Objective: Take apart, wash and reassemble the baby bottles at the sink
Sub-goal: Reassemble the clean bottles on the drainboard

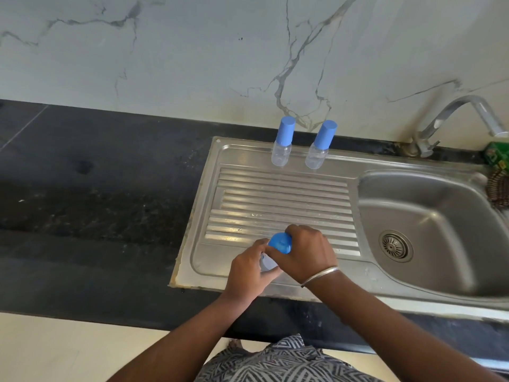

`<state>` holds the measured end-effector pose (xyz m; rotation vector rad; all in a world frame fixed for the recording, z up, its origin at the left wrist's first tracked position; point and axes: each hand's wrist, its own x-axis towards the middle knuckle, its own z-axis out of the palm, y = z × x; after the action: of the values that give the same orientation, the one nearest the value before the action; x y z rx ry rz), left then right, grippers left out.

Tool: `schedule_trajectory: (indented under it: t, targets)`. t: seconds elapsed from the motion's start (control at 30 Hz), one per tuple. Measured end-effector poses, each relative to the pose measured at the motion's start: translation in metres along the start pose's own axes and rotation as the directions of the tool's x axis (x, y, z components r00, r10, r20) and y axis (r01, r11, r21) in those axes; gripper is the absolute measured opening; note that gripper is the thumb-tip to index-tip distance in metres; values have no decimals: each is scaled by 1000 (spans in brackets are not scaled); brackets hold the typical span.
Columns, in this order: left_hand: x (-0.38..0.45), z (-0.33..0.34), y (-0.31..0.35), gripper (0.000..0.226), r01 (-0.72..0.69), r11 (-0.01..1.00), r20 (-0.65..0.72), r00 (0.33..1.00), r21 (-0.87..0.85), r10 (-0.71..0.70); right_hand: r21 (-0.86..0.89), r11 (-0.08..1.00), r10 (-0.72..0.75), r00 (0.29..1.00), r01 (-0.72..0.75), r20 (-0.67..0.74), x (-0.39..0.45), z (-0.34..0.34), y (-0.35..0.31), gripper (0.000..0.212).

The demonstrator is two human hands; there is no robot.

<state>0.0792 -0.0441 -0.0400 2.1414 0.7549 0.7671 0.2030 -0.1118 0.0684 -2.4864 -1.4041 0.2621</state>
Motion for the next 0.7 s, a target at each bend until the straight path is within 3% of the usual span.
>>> schedule_trajectory:
  t: [0.07, 0.13, 0.2, 0.23, 0.27, 0.43, 0.57, 0.7]
  targets:
    - [1, -3, 4, 55, 21, 998, -9, 1000, -59, -22, 169, 984, -54, 998, 55, -9, 1, -1, 12, 64]
    - [4, -5, 6, 60, 57, 991, -5, 998, -122, -58, 386, 921, -40, 999, 46, -23, 0, 0, 27, 60]
    - [9, -7, 8, 59, 92, 983, -10, 995, -158, -95, 632, 774, 37, 999, -43, 22, 1, 6, 44, 42]
    - [12, -8, 9, 57, 114, 977, -15, 993, -182, -119, 710, 701, 47, 997, -75, 59, 3, 9, 51, 45]
    - [16, -10, 10, 54, 140, 967, -21, 989, -212, -148, 735, 674, 25, 996, -79, 84, 5, 12, 57, 52]
    - [38, -18, 20, 57, 207, 932, -22, 975, -299, -223, 589, 801, -236, 961, 108, 144, 20, 23, 57, 68]
    - [53, -24, 18, 56, 239, 913, 29, 969, -331, -244, 550, 827, -205, 974, 118, 100, 44, 26, 45, 67]
    - [60, -32, 8, 51, 247, 910, 66, 969, -332, -239, 571, 815, -221, 964, 100, 146, 65, 27, 37, 59]
